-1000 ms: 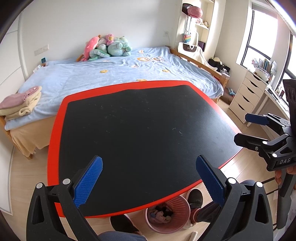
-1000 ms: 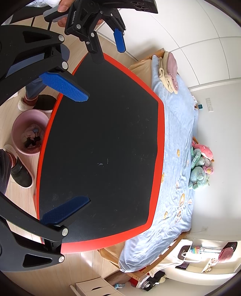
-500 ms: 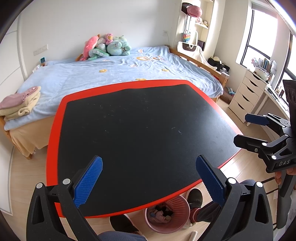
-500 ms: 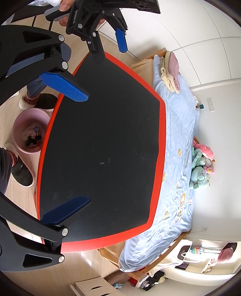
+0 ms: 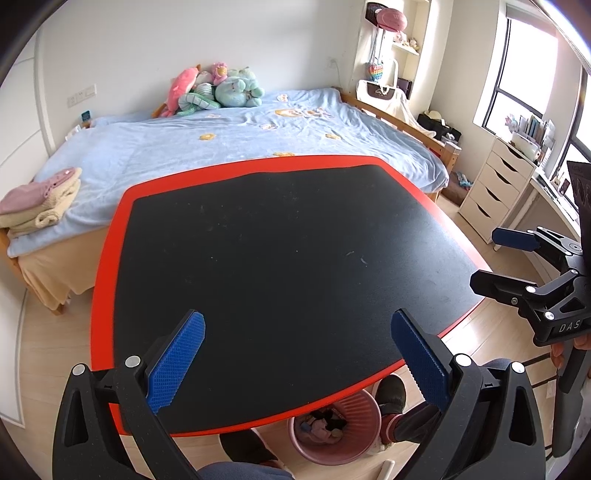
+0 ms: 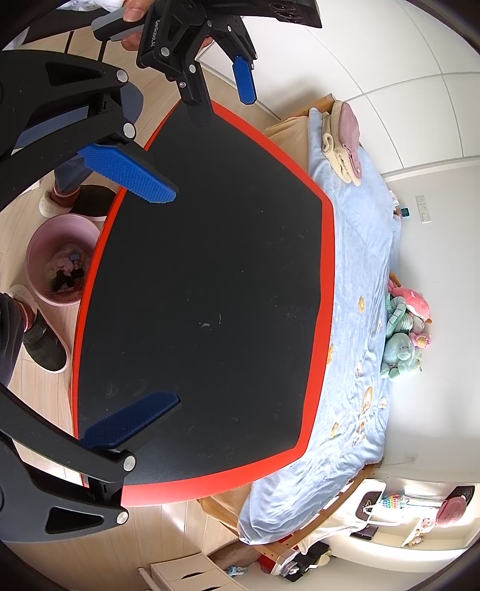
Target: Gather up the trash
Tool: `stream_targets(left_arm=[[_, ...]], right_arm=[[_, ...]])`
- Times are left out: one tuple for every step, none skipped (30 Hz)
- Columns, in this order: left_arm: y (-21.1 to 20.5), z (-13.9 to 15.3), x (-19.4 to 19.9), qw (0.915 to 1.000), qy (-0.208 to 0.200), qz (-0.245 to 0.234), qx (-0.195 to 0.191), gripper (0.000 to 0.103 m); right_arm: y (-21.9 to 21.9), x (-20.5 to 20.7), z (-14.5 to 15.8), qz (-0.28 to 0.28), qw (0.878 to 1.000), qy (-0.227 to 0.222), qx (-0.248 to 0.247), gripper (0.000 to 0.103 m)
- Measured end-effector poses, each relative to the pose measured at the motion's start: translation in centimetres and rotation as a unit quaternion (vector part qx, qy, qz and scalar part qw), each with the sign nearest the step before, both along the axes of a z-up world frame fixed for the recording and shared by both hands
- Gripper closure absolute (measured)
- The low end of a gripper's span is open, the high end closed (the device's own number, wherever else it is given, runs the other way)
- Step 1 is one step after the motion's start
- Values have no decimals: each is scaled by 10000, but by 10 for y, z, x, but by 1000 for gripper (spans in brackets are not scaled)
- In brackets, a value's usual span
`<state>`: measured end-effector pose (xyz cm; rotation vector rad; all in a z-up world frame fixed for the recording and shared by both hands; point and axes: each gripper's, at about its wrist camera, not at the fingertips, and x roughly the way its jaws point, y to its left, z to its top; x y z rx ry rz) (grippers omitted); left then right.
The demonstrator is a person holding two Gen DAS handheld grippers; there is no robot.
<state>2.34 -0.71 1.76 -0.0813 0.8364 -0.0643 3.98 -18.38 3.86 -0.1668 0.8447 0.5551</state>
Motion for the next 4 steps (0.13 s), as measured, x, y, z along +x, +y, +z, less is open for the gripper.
stream_targets(left_arm=[[2,0,3,10000,3,18,10,6],[3,-1,4,10000,3,36,9,6],[4,-2,5,10000,9,56,3,6],[5,-3,7,10000,25,88,9,6]], right_arm=[[-1,1,-1,0,10000,10,-8,3],[-1,2,-2,-4,10000,24,-16,3],[-1,4,-4,-9,10000,42,-26,3],[-3,6,-7,-16,10000,67,-35,3]])
